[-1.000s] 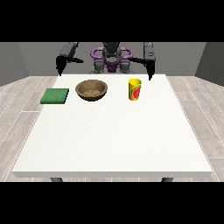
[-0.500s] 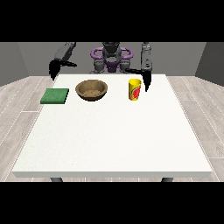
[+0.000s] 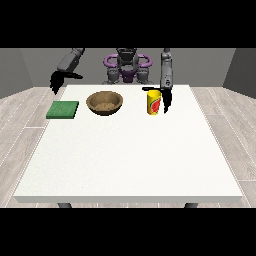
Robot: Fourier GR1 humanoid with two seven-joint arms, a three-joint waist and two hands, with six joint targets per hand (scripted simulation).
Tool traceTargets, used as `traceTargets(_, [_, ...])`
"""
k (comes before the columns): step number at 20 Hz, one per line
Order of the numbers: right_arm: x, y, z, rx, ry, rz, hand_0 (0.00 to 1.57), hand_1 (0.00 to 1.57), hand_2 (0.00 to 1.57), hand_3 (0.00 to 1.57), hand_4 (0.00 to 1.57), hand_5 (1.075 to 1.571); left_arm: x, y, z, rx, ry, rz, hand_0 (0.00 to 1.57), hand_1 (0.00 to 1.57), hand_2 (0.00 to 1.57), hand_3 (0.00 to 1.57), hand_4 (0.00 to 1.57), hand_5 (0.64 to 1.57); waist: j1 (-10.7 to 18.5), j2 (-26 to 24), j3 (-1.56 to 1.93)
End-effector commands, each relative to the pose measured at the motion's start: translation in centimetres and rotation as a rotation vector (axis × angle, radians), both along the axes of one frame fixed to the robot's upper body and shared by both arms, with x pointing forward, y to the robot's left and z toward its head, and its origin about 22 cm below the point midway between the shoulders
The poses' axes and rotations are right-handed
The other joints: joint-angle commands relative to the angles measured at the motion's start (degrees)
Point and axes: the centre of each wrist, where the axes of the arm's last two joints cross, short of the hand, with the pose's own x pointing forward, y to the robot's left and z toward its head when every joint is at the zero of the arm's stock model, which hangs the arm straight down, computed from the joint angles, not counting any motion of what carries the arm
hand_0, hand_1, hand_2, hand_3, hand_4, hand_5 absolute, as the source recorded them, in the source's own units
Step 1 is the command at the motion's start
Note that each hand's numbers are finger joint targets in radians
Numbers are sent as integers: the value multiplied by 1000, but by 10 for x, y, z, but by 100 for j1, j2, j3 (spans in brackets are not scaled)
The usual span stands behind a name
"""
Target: Pick the cup and pour the ball into the bowl, then pick the bowl and place it on the pad
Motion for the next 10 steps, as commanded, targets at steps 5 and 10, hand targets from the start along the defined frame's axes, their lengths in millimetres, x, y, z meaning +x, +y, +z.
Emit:
traceTargets(5, [14,7,30,-5,-57,76,0,0,0,0,0,1559,6,16,-4,355,-66,255,1309,1309,1571,1571,822,1514,-544,385,-4])
traceTargets(10, [4,-59,44,-21,-43,20,0,0,0,0,0,1556,7,17,-6,362,-39,261,1343,1343,1571,1571,879,1505,-425,292,0])
